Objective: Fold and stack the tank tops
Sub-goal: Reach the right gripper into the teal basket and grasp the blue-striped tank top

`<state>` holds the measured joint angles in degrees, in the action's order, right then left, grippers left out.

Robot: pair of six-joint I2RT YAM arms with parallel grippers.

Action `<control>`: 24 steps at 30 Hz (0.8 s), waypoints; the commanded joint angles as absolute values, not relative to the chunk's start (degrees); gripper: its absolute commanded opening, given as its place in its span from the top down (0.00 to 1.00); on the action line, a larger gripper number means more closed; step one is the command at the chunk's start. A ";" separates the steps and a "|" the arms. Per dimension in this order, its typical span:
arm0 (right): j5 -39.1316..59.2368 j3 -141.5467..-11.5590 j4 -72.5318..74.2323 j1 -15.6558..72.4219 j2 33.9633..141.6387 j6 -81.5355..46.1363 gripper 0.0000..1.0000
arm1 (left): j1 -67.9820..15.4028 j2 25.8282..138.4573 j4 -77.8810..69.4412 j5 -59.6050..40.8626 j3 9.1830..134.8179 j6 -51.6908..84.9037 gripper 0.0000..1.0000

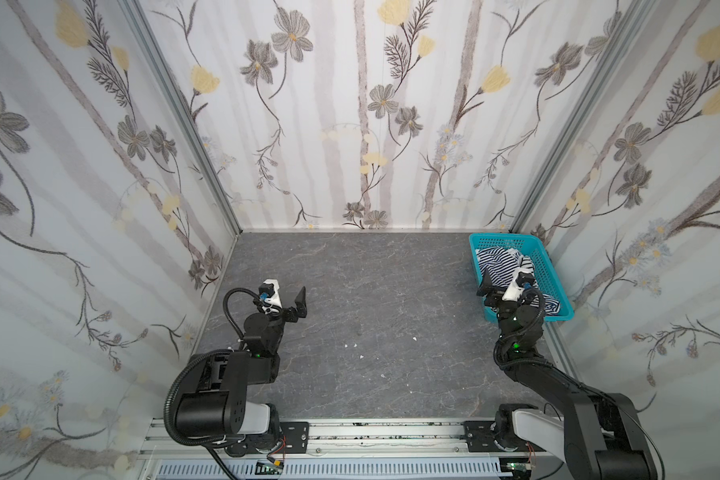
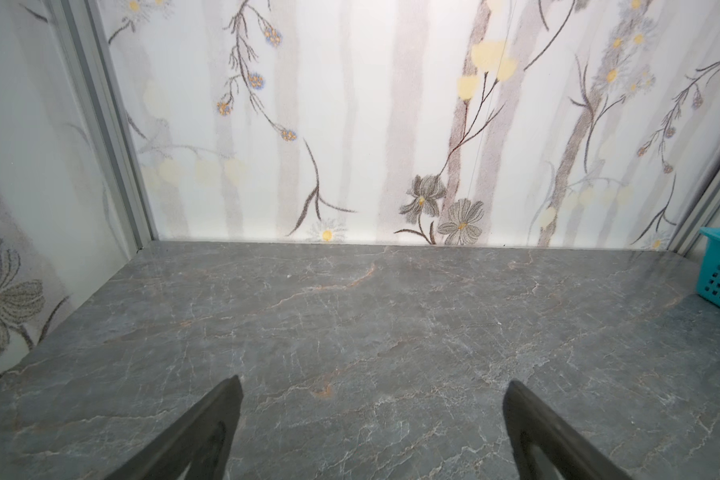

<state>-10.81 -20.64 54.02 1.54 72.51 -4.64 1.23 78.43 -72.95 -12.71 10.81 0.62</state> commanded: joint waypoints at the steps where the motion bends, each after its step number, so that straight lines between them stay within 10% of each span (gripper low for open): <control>1: -23.60 -30.45 27.33 1.58 70.94 -13.91 0.00 | 1.45 75.06 -68.99 -13.57 11.90 0.83 0.00; 5: -36.42 -49.74 -1.48 1.24 75.95 -26.53 0.00 | 1.46 74.94 -56.29 -15.15 19.49 1.43 0.00; 11: -29.59 -65.98 -22.45 -2.33 83.75 -24.09 0.00 | -1.10 83.32 -14.80 -16.48 46.34 -1.88 0.00; 24: -14.72 -65.87 -28.04 -17.18 95.24 -26.01 0.00 | -10.29 89.17 12.39 -15.43 56.93 -9.25 0.00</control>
